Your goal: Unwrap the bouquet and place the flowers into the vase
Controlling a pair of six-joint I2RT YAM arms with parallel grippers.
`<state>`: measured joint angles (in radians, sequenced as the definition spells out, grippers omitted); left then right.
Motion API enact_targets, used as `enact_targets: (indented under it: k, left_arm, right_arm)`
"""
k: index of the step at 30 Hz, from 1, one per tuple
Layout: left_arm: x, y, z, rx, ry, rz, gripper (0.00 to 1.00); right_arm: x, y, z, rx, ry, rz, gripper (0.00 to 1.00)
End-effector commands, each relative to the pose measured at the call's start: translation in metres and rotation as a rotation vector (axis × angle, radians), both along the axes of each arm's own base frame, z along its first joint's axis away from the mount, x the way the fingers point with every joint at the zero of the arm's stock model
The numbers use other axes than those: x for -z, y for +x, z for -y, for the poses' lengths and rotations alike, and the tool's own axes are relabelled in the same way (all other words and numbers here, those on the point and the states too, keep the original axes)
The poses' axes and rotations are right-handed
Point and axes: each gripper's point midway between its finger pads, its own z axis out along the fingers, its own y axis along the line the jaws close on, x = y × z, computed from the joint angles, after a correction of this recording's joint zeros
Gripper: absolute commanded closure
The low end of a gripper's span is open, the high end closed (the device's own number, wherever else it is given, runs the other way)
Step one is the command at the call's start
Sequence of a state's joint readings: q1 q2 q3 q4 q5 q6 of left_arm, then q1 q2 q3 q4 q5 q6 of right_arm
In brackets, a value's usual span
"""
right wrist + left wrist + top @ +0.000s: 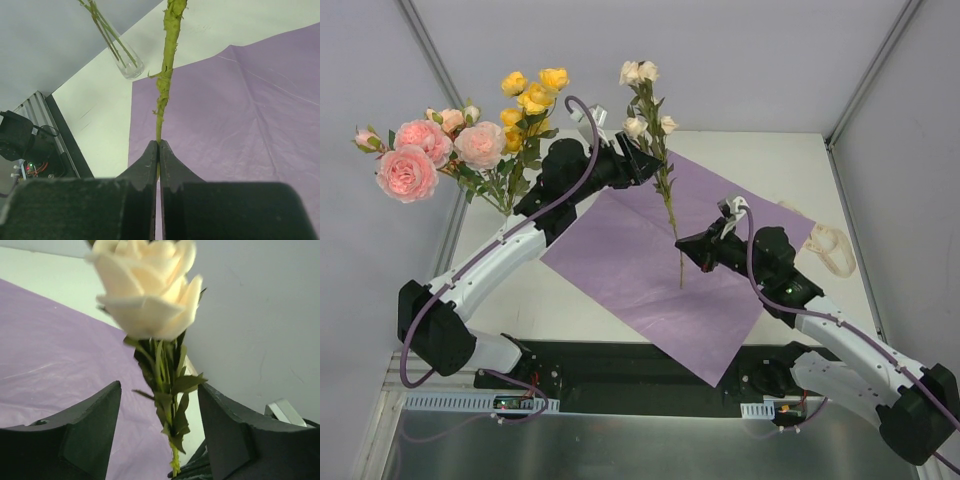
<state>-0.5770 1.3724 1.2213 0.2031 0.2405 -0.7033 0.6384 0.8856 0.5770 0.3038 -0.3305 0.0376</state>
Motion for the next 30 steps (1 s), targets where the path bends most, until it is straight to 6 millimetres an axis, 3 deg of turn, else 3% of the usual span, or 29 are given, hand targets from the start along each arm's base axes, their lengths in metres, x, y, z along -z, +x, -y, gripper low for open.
enact_targets:
  k: [1,3,6,15,18,20,21,22,25,28,30]
  left_arm:
    - [-0.052,0.0,0.001,-0.008,-0.078,0.115,0.43]
    - [-0.054,0.0,0.002,-0.011,-0.08,0.121,0.51]
    - [-0.057,0.0,0.003,-0.007,-0.078,0.137,0.57]
    - [-0.055,0.003,0.008,0.005,-0.079,0.127,0.63]
    - [-0.058,0.001,0.011,0.026,-0.077,0.139,0.76]
    - [-0.064,-0.004,0.011,0.046,-0.067,0.172,0.99]
    - [-0.064,-0.007,0.011,0.05,-0.059,0.183,1.0]
    - [-0.071,-0.012,0.007,0.047,-0.044,0.229,1.0]
    - [-0.084,-0.028,0.001,0.066,0.006,0.328,1.0]
    - [-0.099,-0.05,-0.009,0.082,0.056,0.436,1.0]
    - [-0.106,-0.064,-0.013,0.103,0.082,0.493,1.0]
  right_arm:
    - [-0.026,-0.006,-0.005,-0.035,0.041,0.101,0.99]
    - [-0.026,-0.008,-0.006,-0.044,0.042,0.103,0.99]
    - [-0.027,-0.009,-0.007,-0.045,0.044,0.102,0.99]
    - [-0.03,-0.015,-0.008,-0.071,0.026,0.154,0.99]
    - [-0.029,-0.017,-0.007,-0.074,0.019,0.165,0.99]
    - [-0.03,-0.018,-0.007,-0.076,0.012,0.167,0.84]
    - [-0.03,-0.017,-0.006,-0.07,0.01,0.168,0.75]
    - [-0.028,-0.016,-0.005,-0.06,0.002,0.161,0.58]
    - [-0.024,-0.009,0.003,0.004,-0.021,0.145,0.38]
    - [-0.023,0.0,0.014,0.088,-0.033,0.139,0.25]
    - [-0.021,0.004,0.02,0.126,-0.041,0.139,0.22]
